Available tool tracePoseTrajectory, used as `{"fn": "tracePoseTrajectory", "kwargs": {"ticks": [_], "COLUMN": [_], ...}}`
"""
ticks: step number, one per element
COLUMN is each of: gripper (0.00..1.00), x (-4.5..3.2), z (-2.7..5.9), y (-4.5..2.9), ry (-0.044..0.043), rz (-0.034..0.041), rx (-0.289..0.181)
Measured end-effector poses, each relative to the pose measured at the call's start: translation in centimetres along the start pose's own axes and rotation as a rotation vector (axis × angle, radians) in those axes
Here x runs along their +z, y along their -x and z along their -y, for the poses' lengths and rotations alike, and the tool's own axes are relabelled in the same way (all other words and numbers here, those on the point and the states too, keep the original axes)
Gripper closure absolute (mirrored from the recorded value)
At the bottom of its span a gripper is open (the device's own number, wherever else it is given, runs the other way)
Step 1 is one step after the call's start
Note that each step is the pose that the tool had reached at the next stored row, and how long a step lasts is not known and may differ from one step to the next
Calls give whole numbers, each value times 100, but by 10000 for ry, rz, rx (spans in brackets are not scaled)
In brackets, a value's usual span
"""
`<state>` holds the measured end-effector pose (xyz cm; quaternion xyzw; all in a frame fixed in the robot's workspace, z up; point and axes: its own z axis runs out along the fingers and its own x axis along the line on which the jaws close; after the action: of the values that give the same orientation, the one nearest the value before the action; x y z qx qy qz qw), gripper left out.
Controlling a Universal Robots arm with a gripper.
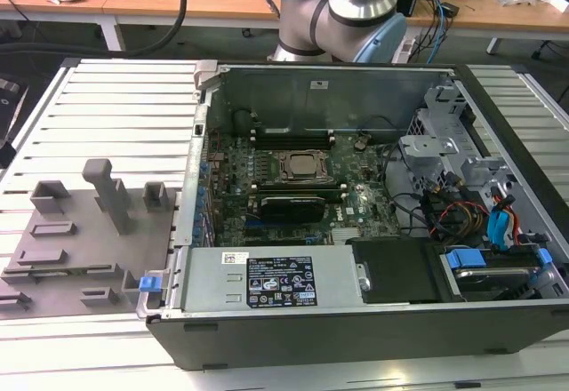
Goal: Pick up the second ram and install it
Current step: 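Pick up the second ram and move it above second insertion slot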
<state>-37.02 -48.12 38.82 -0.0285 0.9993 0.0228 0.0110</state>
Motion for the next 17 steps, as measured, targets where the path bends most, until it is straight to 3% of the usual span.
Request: {"fn": "tracePoseTrajectory", "kwargs": {"ticks": [2, 6, 11, 17], "gripper": [89, 89, 89, 89], "x": [0, 0, 0, 0], "z": [0, 0, 0, 0], "y": [0, 0, 0, 0], "ry": [23, 36, 65, 85], "rz": [-42, -69, -123, -163], "rx": [-947, -1548, -2768, -3634]}}
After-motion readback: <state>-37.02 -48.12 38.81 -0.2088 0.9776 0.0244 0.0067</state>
